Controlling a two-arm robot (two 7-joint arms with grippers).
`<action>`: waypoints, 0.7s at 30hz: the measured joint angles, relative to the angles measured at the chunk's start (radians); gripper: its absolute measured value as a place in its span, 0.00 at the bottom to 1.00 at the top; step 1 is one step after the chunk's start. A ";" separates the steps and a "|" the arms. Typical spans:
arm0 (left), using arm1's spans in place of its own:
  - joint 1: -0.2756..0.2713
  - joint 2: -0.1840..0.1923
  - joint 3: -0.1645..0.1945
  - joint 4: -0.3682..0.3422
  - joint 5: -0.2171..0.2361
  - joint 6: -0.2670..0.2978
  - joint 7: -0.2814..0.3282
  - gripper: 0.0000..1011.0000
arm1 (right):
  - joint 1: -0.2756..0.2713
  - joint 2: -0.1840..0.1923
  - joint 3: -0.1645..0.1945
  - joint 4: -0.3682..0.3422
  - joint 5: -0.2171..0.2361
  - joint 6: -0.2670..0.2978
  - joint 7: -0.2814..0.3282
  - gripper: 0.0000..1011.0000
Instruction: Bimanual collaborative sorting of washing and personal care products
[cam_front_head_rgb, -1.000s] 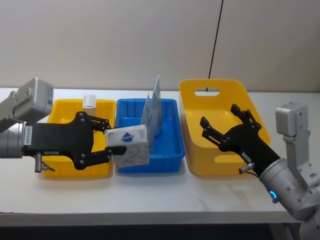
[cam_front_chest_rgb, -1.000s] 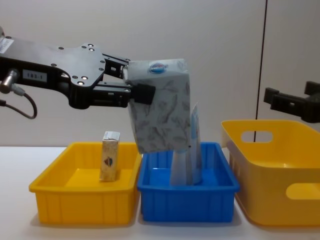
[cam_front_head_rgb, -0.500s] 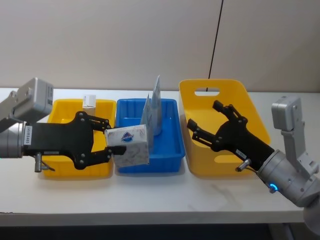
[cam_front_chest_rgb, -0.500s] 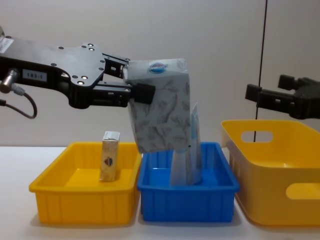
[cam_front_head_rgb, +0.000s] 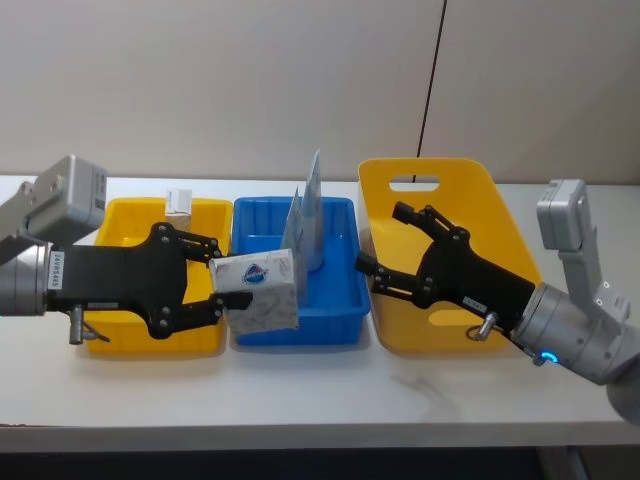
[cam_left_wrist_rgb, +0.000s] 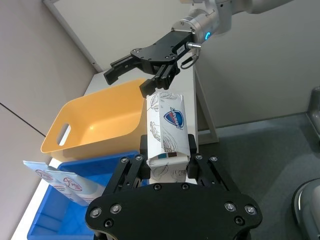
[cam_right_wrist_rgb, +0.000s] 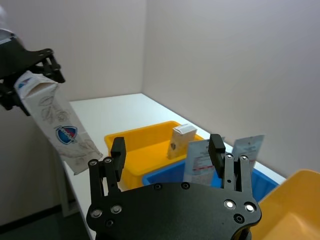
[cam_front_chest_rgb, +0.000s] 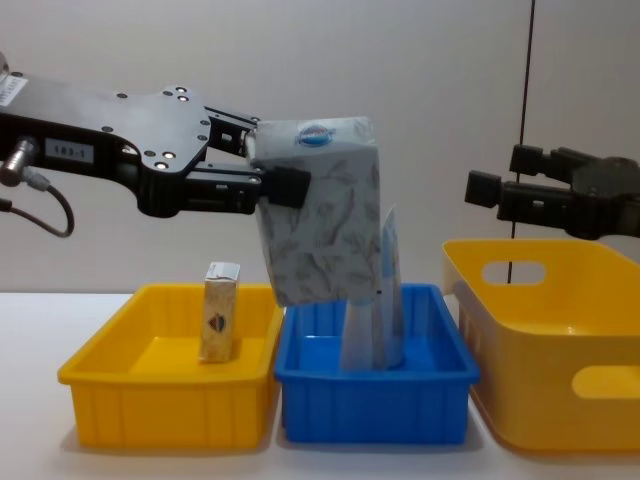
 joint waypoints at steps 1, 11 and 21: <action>0.000 0.000 0.000 0.000 0.000 0.000 0.000 0.34 | 0.007 0.001 -0.003 0.009 0.004 -0.002 0.013 0.99; 0.000 0.000 0.000 0.000 0.000 0.000 0.000 0.34 | 0.112 0.006 -0.052 0.136 0.047 -0.037 0.204 0.99; 0.000 0.000 0.000 0.000 0.000 0.000 0.000 0.34 | 0.221 -0.006 -0.106 0.277 0.078 -0.067 0.403 0.99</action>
